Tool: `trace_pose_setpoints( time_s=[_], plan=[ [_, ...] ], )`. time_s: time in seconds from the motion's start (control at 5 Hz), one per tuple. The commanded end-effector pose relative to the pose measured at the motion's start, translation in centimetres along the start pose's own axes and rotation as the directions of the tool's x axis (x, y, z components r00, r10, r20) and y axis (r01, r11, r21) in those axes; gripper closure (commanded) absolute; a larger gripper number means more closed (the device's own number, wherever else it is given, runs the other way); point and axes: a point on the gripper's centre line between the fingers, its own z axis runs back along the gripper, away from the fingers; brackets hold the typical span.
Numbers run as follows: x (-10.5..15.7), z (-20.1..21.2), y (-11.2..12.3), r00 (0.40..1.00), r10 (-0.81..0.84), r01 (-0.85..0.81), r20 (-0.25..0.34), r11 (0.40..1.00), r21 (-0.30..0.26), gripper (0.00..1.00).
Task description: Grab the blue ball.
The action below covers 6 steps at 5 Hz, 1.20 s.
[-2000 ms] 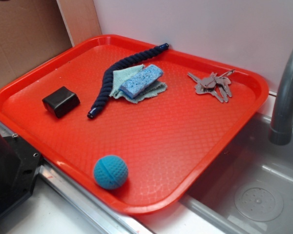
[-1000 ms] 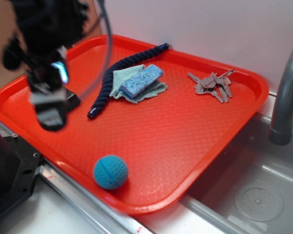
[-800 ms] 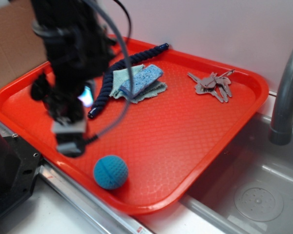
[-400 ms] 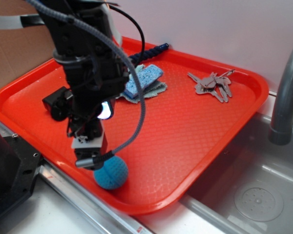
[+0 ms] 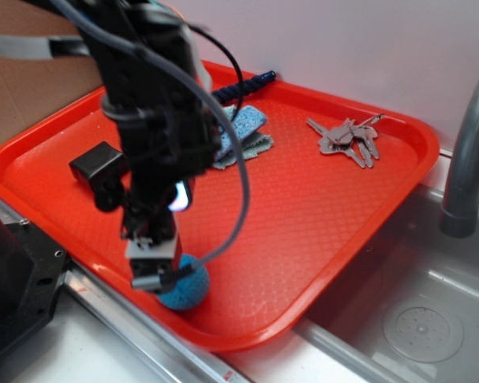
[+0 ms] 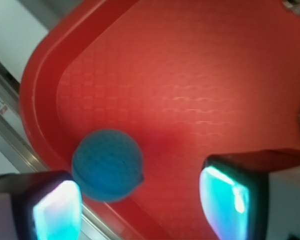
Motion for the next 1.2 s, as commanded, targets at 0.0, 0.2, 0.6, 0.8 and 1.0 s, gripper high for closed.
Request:
trace_pose_setpoints(
  time_s=[0.0, 0.2, 0.6, 0.8, 1.0],
  plan=[
    [-0.6, -0.3, -1.6, 0.999, -0.032, 0.033, 0.033, 0.999, -0.012, 0.0],
    [-0.5, -1.0, -1.3, 1.0, -0.027, 0.027, 0.0, 0.999, -0.026, 0.0],
    [-1.0, -2.3, -1.3, 0.998, -0.004, 0.002, -0.06, 0.999, -0.043, 0.0],
    [-1.3, -2.2, -1.4, 0.997, 0.026, -0.029, -0.071, 0.999, -0.034, 1.0],
    [-1.4, -1.8, -1.4, 0.998, 0.032, -0.034, -0.058, 0.999, -0.028, 1.0]
  ],
)
